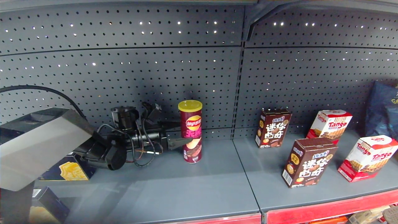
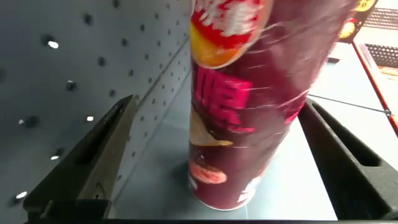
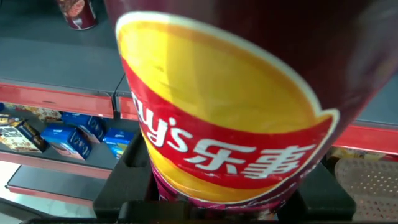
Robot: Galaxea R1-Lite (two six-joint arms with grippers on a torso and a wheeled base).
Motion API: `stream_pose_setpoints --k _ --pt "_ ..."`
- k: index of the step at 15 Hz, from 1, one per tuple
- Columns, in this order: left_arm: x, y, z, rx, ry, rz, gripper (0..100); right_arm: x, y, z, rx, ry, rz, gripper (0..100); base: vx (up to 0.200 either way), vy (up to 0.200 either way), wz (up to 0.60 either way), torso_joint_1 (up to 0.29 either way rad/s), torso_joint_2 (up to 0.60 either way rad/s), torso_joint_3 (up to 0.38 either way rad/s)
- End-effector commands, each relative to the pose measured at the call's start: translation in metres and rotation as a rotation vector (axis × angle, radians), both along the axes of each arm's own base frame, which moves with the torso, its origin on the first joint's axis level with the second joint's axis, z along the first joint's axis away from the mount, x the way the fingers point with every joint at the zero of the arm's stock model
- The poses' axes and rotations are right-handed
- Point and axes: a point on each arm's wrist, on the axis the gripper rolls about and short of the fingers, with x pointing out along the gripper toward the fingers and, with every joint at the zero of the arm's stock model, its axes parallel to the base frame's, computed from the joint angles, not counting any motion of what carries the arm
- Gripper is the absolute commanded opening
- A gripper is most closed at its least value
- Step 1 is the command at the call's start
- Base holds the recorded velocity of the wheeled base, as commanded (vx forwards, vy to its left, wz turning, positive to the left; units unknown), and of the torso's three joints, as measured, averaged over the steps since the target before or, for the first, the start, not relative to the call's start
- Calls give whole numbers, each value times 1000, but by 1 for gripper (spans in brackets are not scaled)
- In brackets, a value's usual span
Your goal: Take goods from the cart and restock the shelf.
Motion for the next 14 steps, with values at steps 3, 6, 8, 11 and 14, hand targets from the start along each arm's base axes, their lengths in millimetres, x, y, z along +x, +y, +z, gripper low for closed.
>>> stream_pose_setpoints --k 3,6,8,11,14 --pt "3 -6 -14 5 24 -15 100 1 0 -1 -4 9 0 0 0 0 0 0 0 0" --pt "0 -13 -18 8 27 -31 100 1 0 -2 -5 10 -2 0 0 0 0 0 0 0" --pt "-2 -20 -17 9 25 -41 100 1 0 -4 -6 16 -5 0 0 0 0 0 0 0" --pt "-4 -30 -16 20 23 -7 100 1 0 -6 -8 20 -3 0 0 0 0 0 0 0" --pt "-5 -41 -16 33 19 38 100 1 0 -8 -10 23 -5 0 0 0 0 0 0 0"
